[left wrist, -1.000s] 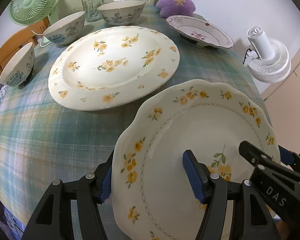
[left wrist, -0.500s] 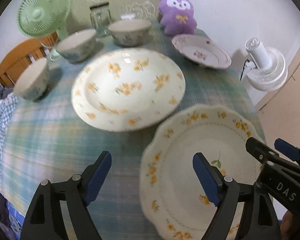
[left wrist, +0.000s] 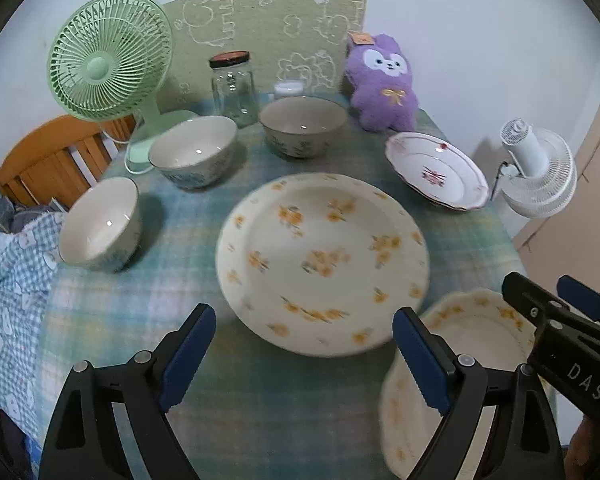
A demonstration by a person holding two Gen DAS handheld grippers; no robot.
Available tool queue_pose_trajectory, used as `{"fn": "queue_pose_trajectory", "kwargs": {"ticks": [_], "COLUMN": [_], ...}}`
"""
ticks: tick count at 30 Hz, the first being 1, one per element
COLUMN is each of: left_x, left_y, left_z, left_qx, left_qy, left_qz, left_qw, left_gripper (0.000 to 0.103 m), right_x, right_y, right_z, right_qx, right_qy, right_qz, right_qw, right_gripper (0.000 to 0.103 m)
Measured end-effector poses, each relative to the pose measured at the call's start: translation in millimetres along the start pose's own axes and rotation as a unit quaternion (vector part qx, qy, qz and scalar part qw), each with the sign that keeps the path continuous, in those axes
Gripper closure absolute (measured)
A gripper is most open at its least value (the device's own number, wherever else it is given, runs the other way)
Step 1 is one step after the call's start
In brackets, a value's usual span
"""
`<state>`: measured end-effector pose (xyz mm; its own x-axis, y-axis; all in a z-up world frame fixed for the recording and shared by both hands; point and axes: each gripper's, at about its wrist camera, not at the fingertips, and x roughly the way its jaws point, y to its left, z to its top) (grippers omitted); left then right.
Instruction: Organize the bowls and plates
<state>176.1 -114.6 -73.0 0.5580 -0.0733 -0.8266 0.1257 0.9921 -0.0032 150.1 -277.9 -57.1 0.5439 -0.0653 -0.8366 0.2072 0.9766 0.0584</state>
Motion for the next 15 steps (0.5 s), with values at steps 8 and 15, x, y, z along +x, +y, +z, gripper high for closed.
{"fn": "queue_pose_trajectory", "kwargs": {"ticks": [8,15], "left_x": [27.2,61.6], "left_y": [22.9,34.7], "left_z": [24.4,40.4], "left_qx": [0.011,0.008], "left_qy": [-0.002,0.007], "left_qz": [0.0,-0.001], "left_qw": [0.9999,0.9999], "left_gripper": [0.012,0.014], "right_x": [24.8,60.2], "right_y": [34.0,51.1], "right_z": [21.4,39.4], "right_qx": [-0.007,-0.013], "right_qy": [-0.002,0.0], "right_qz": [0.003,-0.01], "right_qw": [1.0,1.0], "right_gripper": [0.025,0.025]}}
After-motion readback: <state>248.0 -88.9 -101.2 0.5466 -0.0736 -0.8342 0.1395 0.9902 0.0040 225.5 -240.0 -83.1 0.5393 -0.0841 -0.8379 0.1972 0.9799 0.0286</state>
